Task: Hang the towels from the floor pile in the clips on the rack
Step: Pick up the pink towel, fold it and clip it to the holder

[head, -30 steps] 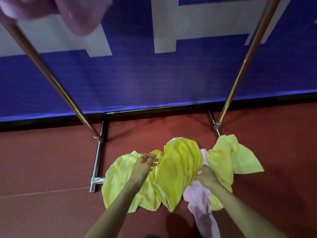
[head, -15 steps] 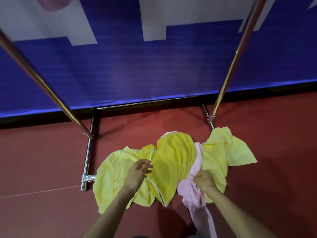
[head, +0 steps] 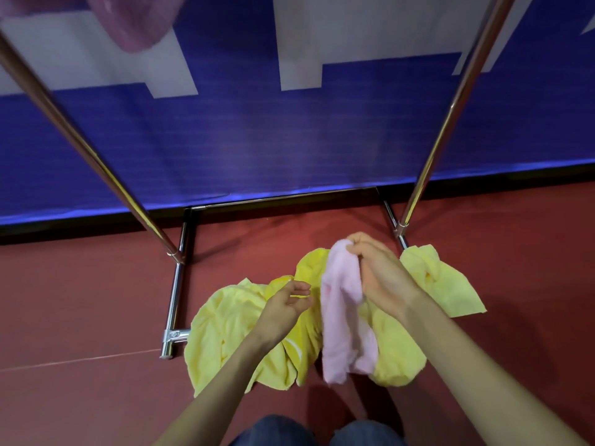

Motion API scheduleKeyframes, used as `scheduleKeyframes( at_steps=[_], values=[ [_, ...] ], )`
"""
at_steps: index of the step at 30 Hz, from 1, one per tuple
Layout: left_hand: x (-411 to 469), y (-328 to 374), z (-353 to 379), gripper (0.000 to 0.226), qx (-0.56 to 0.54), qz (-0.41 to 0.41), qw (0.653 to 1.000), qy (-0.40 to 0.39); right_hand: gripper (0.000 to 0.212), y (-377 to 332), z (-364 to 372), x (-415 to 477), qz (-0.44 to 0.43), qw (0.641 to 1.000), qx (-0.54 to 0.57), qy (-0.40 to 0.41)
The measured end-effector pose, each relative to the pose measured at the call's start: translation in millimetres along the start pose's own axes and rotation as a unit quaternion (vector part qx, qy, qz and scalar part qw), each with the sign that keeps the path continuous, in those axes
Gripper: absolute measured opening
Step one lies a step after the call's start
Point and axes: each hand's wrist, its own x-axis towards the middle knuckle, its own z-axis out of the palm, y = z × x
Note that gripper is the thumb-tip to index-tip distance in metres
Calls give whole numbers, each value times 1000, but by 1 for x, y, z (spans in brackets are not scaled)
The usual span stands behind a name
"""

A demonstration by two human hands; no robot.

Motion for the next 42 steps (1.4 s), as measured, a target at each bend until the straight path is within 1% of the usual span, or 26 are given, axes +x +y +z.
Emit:
scheduleKeyframes(
  at_steps=[3, 6, 7, 9, 11, 13, 16, 17, 19, 21, 24, 28, 30, 32, 33, 35, 37, 42],
  values=[
    [-1, 11, -4, 28, 3, 5, 1000, -21, 19, -33, 17, -7, -33, 998, 33, -47],
    [-2, 21, -8, 20, -16, -18, 999, -32, 15, -61, 30, -15, -69, 990, 57, -111],
    [-3, 25, -9, 18, -29, -32, 998, -37, 14, -67, 34, -17, -80, 987, 58, -127],
    [-3, 30, -10, 27, -61, -57, 995, -57, 12, -78, 42, -19, -90, 982, 69, -152],
    [-3, 39, -10, 31, -130, -70, 985, -85, 10, -85, 48, -19, -98, 977, 79, -171],
    [-4, 50, -10, 34, -241, -74, 962, -105, 6, -89, 52, -18, -106, 973, 81, -187],
    [0, 65, -15, 47, -389, -66, 910, -125, 8, -83, 47, -12, -98, 977, 67, -180],
    [1, 70, -17, 52, -424, -57, 895, -129, 10, -78, 45, -10, -91, 980, 53, -169],
    [2, 80, -22, 56, -454, -33, 880, -136, 12, -66, 38, -5, -85, 985, 13, -147],
    [1, 88, -24, 49, -439, -10, 887, -142, 14, -56, 35, -5, -74, 988, -14, -133],
    [-6, 101, -21, 36, -384, 20, 914, -133, 15, -55, 36, -12, -57, 990, -14, -131],
    [-34, 132, -21, 37, -348, 57, 932, -88, 5, -89, 51, -31, -44, 989, -36, -134],
    [-58, 161, -27, 27, -337, 81, 936, -65, 5, -120, 64, -47, -31, 989, -39, -138],
    [-86, 199, -38, 12, -334, 88, 937, -55, 10, -158, 81, -66, -28, 990, -38, -131],
    [-101, 221, -45, 11, -340, 87, 935, -49, 11, -181, 91, -78, -27, 991, -39, -122],
    [-129, 263, -62, 19, -351, 85, 932, -32, 16, -224, 111, -99, -25, 994, -42, -102],
    [-156, 306, -79, 20, -345, 88, 934, -16, 20, -268, 131, -120, -17, 995, -30, -90],
    [-226, 411, -119, 27, -282, 105, 953, 34, 18, -375, 184, -166, -6, 995, 25, -95]
  ],
)
